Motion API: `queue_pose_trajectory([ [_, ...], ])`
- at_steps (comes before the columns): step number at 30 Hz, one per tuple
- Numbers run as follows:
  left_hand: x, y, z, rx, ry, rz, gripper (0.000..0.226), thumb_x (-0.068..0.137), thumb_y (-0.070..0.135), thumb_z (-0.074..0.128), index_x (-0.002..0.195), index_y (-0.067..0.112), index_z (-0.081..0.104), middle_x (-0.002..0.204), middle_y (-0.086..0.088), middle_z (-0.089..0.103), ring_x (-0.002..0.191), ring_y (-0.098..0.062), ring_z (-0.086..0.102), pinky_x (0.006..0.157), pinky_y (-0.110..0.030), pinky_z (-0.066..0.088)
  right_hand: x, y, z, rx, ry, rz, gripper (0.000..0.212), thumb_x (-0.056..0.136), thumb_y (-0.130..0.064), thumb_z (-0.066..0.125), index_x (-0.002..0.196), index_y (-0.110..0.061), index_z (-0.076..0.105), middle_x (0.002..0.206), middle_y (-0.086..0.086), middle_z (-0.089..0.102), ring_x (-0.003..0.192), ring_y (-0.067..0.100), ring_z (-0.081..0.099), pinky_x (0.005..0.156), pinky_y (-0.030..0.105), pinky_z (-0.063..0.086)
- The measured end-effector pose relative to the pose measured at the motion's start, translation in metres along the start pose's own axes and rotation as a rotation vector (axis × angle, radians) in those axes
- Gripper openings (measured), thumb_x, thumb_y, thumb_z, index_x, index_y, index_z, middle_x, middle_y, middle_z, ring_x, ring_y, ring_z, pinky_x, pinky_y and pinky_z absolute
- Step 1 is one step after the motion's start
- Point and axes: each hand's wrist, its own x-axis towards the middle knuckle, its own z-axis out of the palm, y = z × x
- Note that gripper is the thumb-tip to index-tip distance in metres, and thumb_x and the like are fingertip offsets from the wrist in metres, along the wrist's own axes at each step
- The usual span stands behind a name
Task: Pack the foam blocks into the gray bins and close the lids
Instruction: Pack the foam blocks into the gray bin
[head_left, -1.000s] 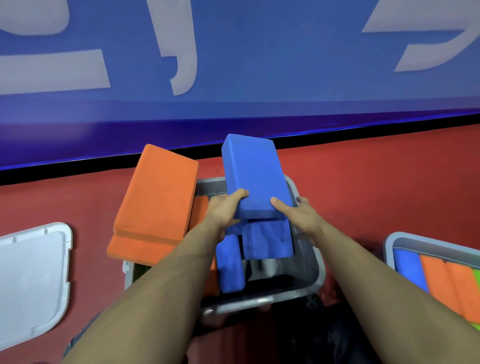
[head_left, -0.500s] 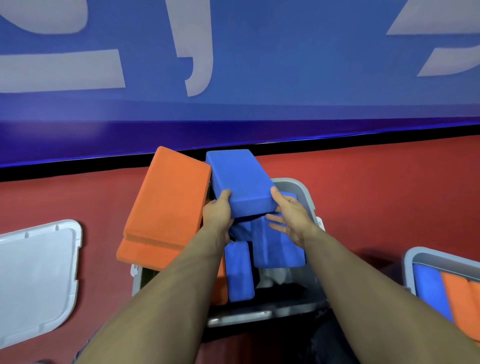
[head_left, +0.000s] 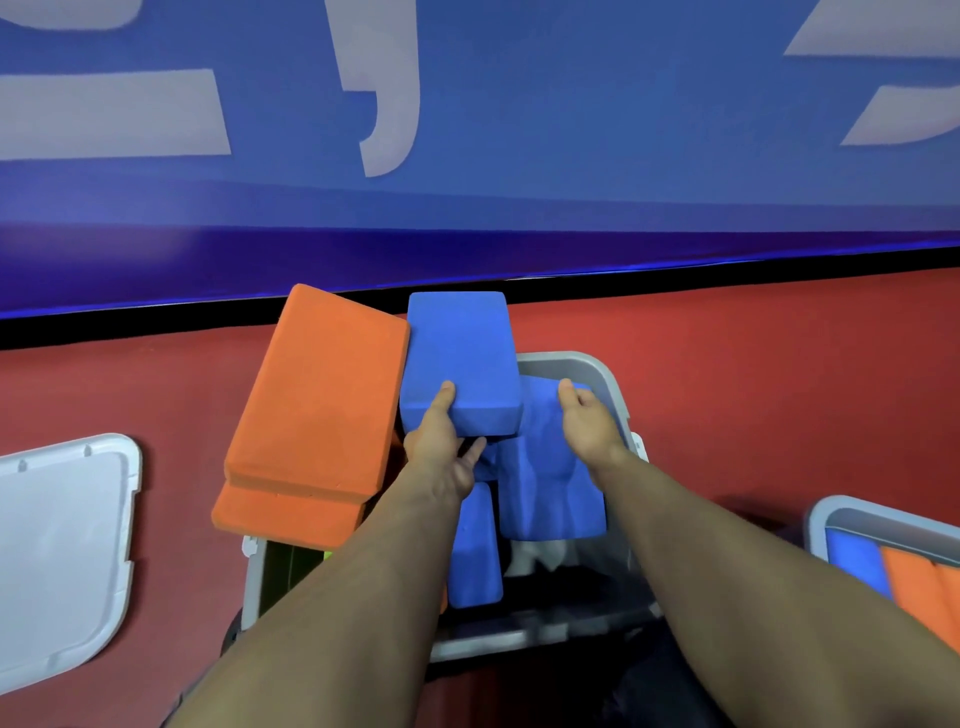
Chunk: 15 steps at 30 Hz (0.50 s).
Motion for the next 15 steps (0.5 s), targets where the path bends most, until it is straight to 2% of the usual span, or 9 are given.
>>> queue_pose_trajectory([
  [1,0.000,0.001,0.000,-0.001,-0.008,-0.009,0.031,0.087,0.030,0.079,0.107,0.017,0.060,0.115,-0.008,0.069,0.107,-0.027,0.068,0.091,-0.046,0.058,0.007,0.001,-0.002,-0.053,-0.011,-0.060,0.047,0.108,-0.042,0.031,0.130,-0.011,0.059,0.131,0.007,0.060,0.116,0.024,0.056,0.106,0.039,0.042],
  [3,0.002,0.004,-0.002,0.000,-0.030,-0.031,0.035,0.087,0.030,0.079,0.113,0.015,0.061,0.114,-0.009,0.070,0.106,-0.027,0.069,0.087,-0.044,0.059,0.021,0.001,-0.003,-0.187,-0.083,-0.168,0.044,0.109,-0.034,0.030,0.147,-0.021,0.049,0.163,-0.004,0.033,0.146,0.022,0.034,0.122,0.040,0.026],
  [4,0.003,0.006,-0.002,0.000,-0.040,-0.039,0.037,0.087,0.031,0.079,0.115,0.013,0.062,0.114,-0.009,0.070,0.106,-0.027,0.069,0.088,-0.044,0.060,0.027,0.001,-0.003,-0.259,-0.127,-0.205,0.045,0.110,-0.030,0.029,0.152,-0.023,0.044,0.168,-0.008,0.020,0.151,0.021,0.022,0.125,0.039,0.018],
  [6,0.005,0.007,-0.004,0.009,-0.053,-0.056,0.040,0.087,0.031,0.079,0.118,0.012,0.063,0.116,-0.010,0.070,0.105,-0.027,0.069,0.089,-0.043,0.060,0.036,0.001,0.000,-0.392,-0.191,-0.243,0.047,0.110,-0.028,0.027,0.156,-0.027,0.037,0.169,-0.012,0.012,0.152,0.024,0.012,0.124,0.036,0.010],
  [8,0.007,0.009,-0.005,0.014,-0.057,-0.069,0.037,0.088,0.030,0.079,0.117,0.012,0.064,0.115,-0.011,0.071,0.104,-0.027,0.069,0.091,-0.043,0.059,0.044,0.000,0.000,-0.456,-0.231,-0.230,0.048,0.111,-0.033,0.027,0.159,-0.030,0.030,0.169,-0.012,0.013,0.152,0.028,0.013,0.124,0.037,0.009],
  [12,0.008,0.011,-0.005,0.017,-0.058,-0.091,0.031,0.087,0.029,0.079,0.110,0.012,0.066,0.115,-0.011,0.070,0.105,-0.028,0.068,0.093,-0.043,0.059,0.048,-0.004,-0.005,-0.571,-0.270,-0.211,0.054,0.109,-0.046,0.025,0.161,-0.034,0.021,0.166,0.001,0.018,0.152,0.027,0.023,0.124,0.043,0.019],
  [15,0.007,0.011,-0.005,0.012,-0.054,-0.104,0.033,0.087,0.029,0.080,0.112,0.012,0.066,0.115,-0.011,0.070,0.105,-0.029,0.068,0.092,-0.043,0.059,0.046,-0.001,-0.011,-0.696,-0.259,-0.120,0.058,0.103,-0.061,0.021,0.150,-0.034,0.043,0.158,0.008,0.022,0.138,0.035,0.042,0.117,0.050,0.032],
])
